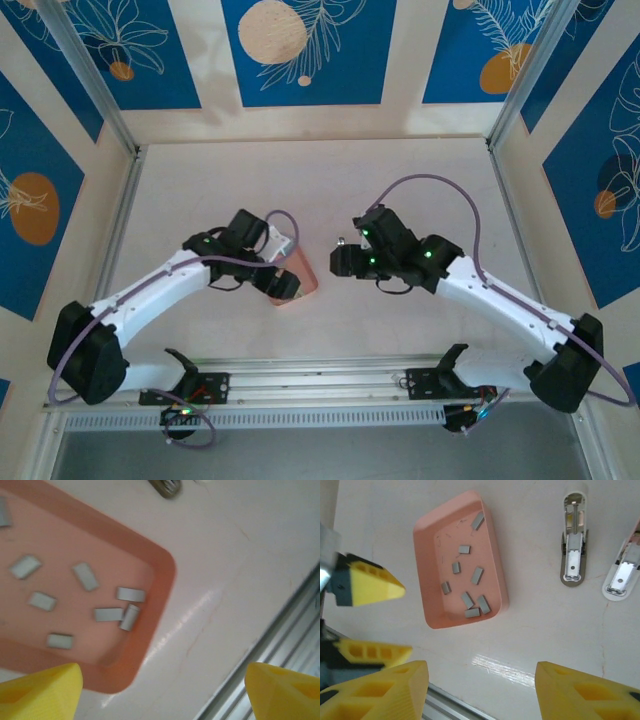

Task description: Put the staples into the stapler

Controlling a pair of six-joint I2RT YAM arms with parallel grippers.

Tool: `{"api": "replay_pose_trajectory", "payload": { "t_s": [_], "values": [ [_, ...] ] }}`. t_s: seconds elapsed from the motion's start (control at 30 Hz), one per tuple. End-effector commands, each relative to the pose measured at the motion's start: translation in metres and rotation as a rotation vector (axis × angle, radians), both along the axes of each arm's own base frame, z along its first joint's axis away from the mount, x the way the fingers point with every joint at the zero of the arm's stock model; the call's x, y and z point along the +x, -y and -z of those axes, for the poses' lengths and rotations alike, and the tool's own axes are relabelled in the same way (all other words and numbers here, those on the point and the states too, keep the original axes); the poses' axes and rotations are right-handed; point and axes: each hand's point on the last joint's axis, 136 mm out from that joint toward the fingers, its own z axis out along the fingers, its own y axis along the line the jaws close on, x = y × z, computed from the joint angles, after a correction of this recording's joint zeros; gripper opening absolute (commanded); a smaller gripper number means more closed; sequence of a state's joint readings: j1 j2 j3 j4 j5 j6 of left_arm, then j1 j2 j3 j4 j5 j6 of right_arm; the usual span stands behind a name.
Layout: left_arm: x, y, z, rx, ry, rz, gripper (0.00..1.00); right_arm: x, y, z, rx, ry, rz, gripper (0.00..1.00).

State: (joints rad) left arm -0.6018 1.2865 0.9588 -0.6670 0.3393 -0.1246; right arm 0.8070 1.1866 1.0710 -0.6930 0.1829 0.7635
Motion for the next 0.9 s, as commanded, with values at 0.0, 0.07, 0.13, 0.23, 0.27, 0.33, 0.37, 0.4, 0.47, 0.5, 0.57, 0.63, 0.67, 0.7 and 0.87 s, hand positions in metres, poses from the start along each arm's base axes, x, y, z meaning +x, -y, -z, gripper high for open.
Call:
{"api": "replay_pose_trajectory", "payload": {
  "t_s": [0.0, 0.07, 0.13, 0.23, 0.27, 0.33, 0.37, 0.4, 0.47, 0.5, 0.57, 0.63, 0.67, 0.7, 0.87],
  "values": [
    [0.014, -0.017, -0.013, -0.072, 0.01, -0.12, 0.86, -0.001, -0.009, 0.002, -0.054, -0.025, -0.02, 0.59],
    [0.025, -0.03, -0.015, -0.084, 0.028, -0.19, 0.88, 0.001, -0.02, 0.006, -0.08, -0.042, -0.043, 0.59],
    [0.039, -0.048, -0.013, -0.074, 0.044, -0.298, 0.91, 0.004, -0.032, 0.01, -0.112, -0.062, -0.066, 0.59],
    [0.059, -0.075, -0.007, -0.1, 0.044, -0.492, 0.93, 0.011, -0.05, 0.019, -0.142, -0.121, -0.085, 0.58],
    [0.063, -0.079, -0.005, -0.133, 0.04, -0.529, 0.94, 0.015, -0.056, 0.023, -0.152, -0.14, -0.09, 0.58],
    [0.071, -0.09, -0.001, -0.181, 0.041, -0.618, 0.96, 0.022, -0.067, 0.032, -0.176, -0.194, -0.088, 0.57],
    [0.073, -0.095, 0.003, -0.191, 0.039, -0.653, 0.97, 0.024, -0.072, 0.037, -0.189, -0.222, -0.082, 0.57],
    [0.075, -0.101, 0.007, -0.199, 0.035, -0.688, 0.97, 0.026, -0.076, 0.042, -0.209, -0.254, -0.075, 0.56],
    [0.077, -0.108, 0.014, -0.212, 0.02, -0.728, 0.96, 0.029, -0.083, 0.054, -0.243, -0.304, -0.052, 0.56],
    [0.078, -0.111, 0.016, -0.225, 0.011, -0.74, 0.96, 0.031, -0.088, 0.059, -0.248, -0.328, -0.039, 0.55],
    [0.076, -0.113, 0.021, -0.244, -0.012, -0.755, 0.96, 0.034, -0.098, 0.07, -0.247, -0.373, -0.016, 0.55],
    [0.075, -0.115, 0.027, -0.257, -0.024, -0.768, 0.95, 0.038, -0.106, 0.081, -0.258, -0.4, 0.018, 0.52],
    [0.075, -0.117, 0.03, -0.253, -0.025, -0.772, 0.95, 0.04, -0.108, 0.085, -0.272, -0.399, 0.038, 0.5],
    [0.075, -0.119, 0.033, -0.241, -0.022, -0.774, 0.96, 0.042, -0.108, 0.089, -0.297, -0.388, 0.059, 0.48],
    [0.07, -0.123, 0.047, -0.173, -0.008, -0.772, 0.94, 0.045, -0.109, 0.116, -0.352, -0.423, 0.125, 0.46]
  ]
}}
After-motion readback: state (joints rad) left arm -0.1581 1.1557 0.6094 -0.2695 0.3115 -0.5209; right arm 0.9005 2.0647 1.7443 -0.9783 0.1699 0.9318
